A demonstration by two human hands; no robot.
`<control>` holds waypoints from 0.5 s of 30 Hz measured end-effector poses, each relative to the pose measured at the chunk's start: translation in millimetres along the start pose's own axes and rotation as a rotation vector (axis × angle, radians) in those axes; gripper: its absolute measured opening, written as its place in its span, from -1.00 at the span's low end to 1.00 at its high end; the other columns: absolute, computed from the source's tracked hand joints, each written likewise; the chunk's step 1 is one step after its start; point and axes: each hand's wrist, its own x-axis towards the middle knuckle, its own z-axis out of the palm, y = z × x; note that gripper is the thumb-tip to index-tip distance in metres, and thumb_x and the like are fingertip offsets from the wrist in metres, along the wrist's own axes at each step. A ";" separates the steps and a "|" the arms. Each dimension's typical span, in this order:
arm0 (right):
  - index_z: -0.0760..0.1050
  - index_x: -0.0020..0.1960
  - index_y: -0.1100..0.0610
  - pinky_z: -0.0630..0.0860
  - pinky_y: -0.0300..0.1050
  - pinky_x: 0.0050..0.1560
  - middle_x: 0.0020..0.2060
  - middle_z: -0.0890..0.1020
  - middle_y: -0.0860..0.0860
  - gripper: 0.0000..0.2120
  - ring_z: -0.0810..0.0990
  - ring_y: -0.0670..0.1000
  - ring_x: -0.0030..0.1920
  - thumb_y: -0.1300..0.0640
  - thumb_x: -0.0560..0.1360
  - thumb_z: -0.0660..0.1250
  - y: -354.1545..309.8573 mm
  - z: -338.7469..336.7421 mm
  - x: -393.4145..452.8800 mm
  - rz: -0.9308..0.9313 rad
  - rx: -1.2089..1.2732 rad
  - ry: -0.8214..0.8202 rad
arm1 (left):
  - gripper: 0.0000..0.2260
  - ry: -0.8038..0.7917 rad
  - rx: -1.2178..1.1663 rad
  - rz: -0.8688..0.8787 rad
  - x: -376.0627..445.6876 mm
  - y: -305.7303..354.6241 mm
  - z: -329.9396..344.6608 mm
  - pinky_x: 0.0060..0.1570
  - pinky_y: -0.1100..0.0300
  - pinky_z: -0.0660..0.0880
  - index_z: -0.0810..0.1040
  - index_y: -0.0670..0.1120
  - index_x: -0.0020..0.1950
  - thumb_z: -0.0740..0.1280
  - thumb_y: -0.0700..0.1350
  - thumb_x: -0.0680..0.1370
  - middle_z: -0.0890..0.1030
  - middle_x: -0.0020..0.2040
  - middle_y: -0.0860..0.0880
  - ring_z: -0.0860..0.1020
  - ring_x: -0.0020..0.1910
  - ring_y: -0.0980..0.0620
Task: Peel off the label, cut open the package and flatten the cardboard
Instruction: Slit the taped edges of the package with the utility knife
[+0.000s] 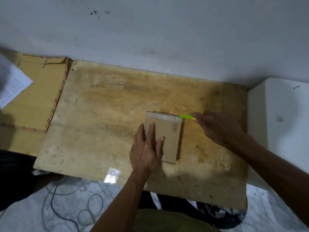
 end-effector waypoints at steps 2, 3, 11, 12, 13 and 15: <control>0.49 0.30 0.06 0.30 -0.20 -0.44 -0.27 0.59 0.04 -0.71 0.36 0.00 -0.45 0.05 0.60 0.26 2.4 0.2 -1.4 -0.004 0.003 0.006 | -0.43 0.001 0.001 0.000 0.1 0.0 -0.2 0.00 -0.13 0.61 0.18 0.11 0.58 0.06 0.31 0.61 0.28 0.51 -0.14 0.41 0.36 -0.16; 0.49 0.30 0.06 0.29 -0.21 -0.43 -0.27 0.59 0.04 -0.71 0.37 0.01 -0.45 0.05 0.60 0.26 3.2 0.1 -2.2 -0.006 0.005 0.009 | -0.42 -0.001 0.001 -0.001 0.4 -0.1 -0.5 0.00 -0.13 0.61 0.18 0.11 0.58 0.05 0.31 0.61 0.28 0.51 -0.13 0.41 0.36 -0.16; 0.54 0.27 0.05 0.08 -0.33 -0.41 -0.29 0.59 0.04 -0.71 0.40 0.02 -0.46 0.04 0.58 0.29 13.3 5.3 -11.9 0.003 0.039 0.021 | -0.42 -0.006 0.005 0.013 0.0 -0.7 -0.9 -0.03 -0.12 0.62 0.16 0.11 0.57 0.05 0.32 0.61 0.30 0.48 -0.13 0.43 0.33 -0.14; 0.54 0.27 0.04 0.11 -0.31 -0.40 -0.27 0.61 0.04 -0.71 0.45 0.05 -0.45 0.04 0.58 0.29 13.5 6.4 -12.7 0.008 0.042 0.032 | -0.43 -0.004 0.003 0.017 -0.2 -0.7 -1.1 -0.03 -0.11 0.62 0.16 0.11 0.57 0.06 0.31 0.61 0.30 0.48 -0.13 0.43 0.33 -0.14; 0.53 0.28 0.02 0.16 -0.27 -0.39 -0.23 0.63 0.05 -0.71 0.52 0.09 -0.40 0.02 0.59 0.27 14.3 7.9 -13.4 0.012 0.047 0.037 | -0.43 -0.003 0.002 0.017 0.1 -0.6 -1.2 -0.04 -0.11 0.62 0.16 0.11 0.57 0.06 0.31 0.61 0.31 0.47 -0.13 0.44 0.32 -0.14; 0.49 0.32 -0.03 0.25 -0.19 -0.34 -0.13 0.65 0.04 -0.70 0.63 0.16 -0.25 -0.01 0.61 0.21 19.4 10.1 -16.1 0.038 0.056 0.019 | -0.43 -0.008 0.002 0.011 0.9 -0.8 -1.5 -0.03 -0.11 0.62 0.16 0.11 0.57 0.06 0.31 0.61 0.31 0.47 -0.12 0.43 0.32 -0.12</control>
